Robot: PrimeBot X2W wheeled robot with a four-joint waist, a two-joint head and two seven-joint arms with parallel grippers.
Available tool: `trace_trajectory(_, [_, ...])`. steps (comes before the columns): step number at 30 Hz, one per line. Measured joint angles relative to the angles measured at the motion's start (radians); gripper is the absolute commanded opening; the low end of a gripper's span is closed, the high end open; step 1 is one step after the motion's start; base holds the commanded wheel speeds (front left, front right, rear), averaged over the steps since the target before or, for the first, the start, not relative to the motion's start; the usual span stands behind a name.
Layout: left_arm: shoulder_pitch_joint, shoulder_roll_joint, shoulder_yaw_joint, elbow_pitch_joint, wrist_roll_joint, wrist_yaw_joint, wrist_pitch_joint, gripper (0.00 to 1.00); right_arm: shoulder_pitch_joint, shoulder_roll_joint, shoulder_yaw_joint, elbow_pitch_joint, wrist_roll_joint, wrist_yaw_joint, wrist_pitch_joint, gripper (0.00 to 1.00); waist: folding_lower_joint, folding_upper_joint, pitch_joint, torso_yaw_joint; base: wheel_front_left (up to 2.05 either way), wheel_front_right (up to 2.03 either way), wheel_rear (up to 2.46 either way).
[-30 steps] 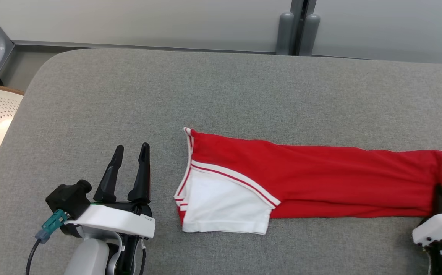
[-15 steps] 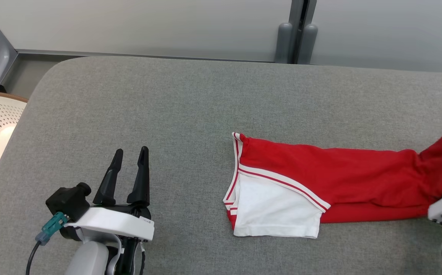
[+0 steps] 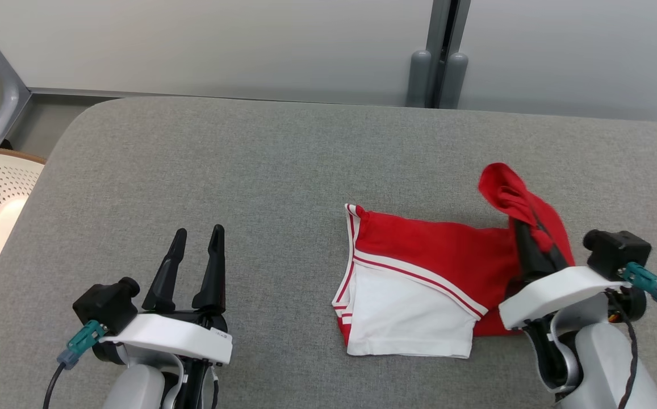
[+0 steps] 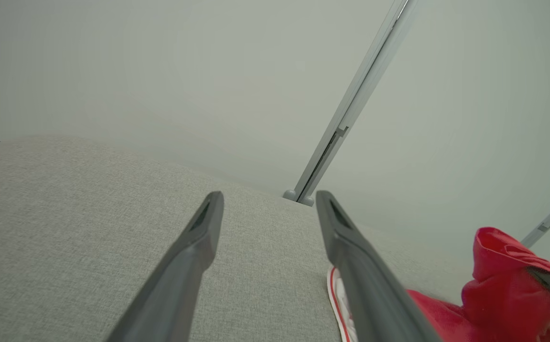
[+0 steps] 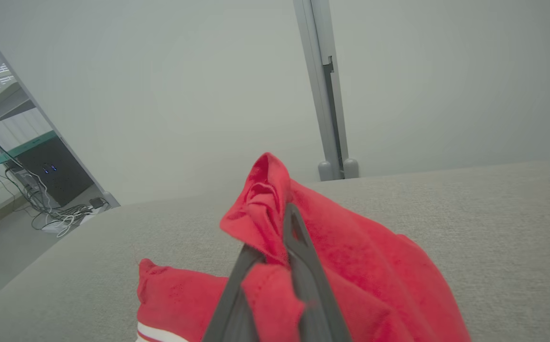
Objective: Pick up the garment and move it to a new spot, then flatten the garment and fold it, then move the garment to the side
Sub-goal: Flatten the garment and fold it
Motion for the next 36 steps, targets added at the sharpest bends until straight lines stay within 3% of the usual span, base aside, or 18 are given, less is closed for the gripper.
trace_trajectory(6, [0.004, -0.001, -0.005, 0.003, -0.006, 0.0, 0.0, 1.0, 0.027, 0.002, 0.164, -0.066, 0.12, 0.0, 0.027, 0.0, 0.0, 0.0, 0.005, 0.017, 0.0, 0.0, 0.0])
trace_trajectory(12, [0.004, -0.001, -0.019, 0.006, -0.023, 0.0, 0.0, 1.0, 0.018, 0.002, 0.291, -0.008, 0.189, 0.0, 0.005, 0.0, 0.0, 0.0, 0.017, 0.05, 0.0, 0.0, 0.0])
trace_trajectory(18, [0.004, -0.003, -0.036, 0.009, -0.041, 0.0, 0.0, 1.0, -0.012, 0.002, 0.37, 0.09, 0.159, 0.0, -0.024, 0.0, 0.0, 0.0, 0.028, 0.077, 0.0, 0.0, 0.0])
trace_trajectory(19, [0.004, -0.002, -0.038, 0.009, -0.044, 0.0, 0.0, 1.0, -0.015, 0.003, 0.372, 0.112, 0.151, 0.0, -0.034, 0.43, 0.0, 0.0, 0.03, 0.082, 0.0, 0.0, 0.0])
trace_trajectory(20, [0.004, -0.002, -0.037, 0.009, -0.046, 0.0, 0.0, 1.0, -0.018, 0.004, 0.371, 0.127, 0.155, 0.0, -0.046, 1.0, 0.0, 0.0, 0.032, 0.087, 0.0, 0.0, 0.0])
trace_trajectory(24, [0.004, -0.002, -0.041, 0.012, -0.053, 0.0, 0.0, 1.0, -0.027, 0.001, 0.4, 0.169, 0.201, 0.0, -0.078, 1.0, 0.0, 0.0, 0.04, 0.104, 0.0, 0.0, 0.0])
trace_trajectory(32, [0.004, -0.002, -0.047, 0.015, -0.06, 0.0, 0.0, 1.0, -0.037, 0.004, 0.584, 0.17, 0.36, 0.0, -0.065, 1.0, 0.0, 0.0, 0.049, 0.116, 0.0, 0.0, 0.0])
trace_trajectory(36, [0.003, -0.002, -0.046, 0.019, -0.06, 0.0, 0.0, 1.0, -0.054, 0.002, 0.596, 0.188, 0.418, 0.0, -0.067, 1.0, 0.0, 0.0, 0.048, 0.111, 0.0, 0.0, 0.0])
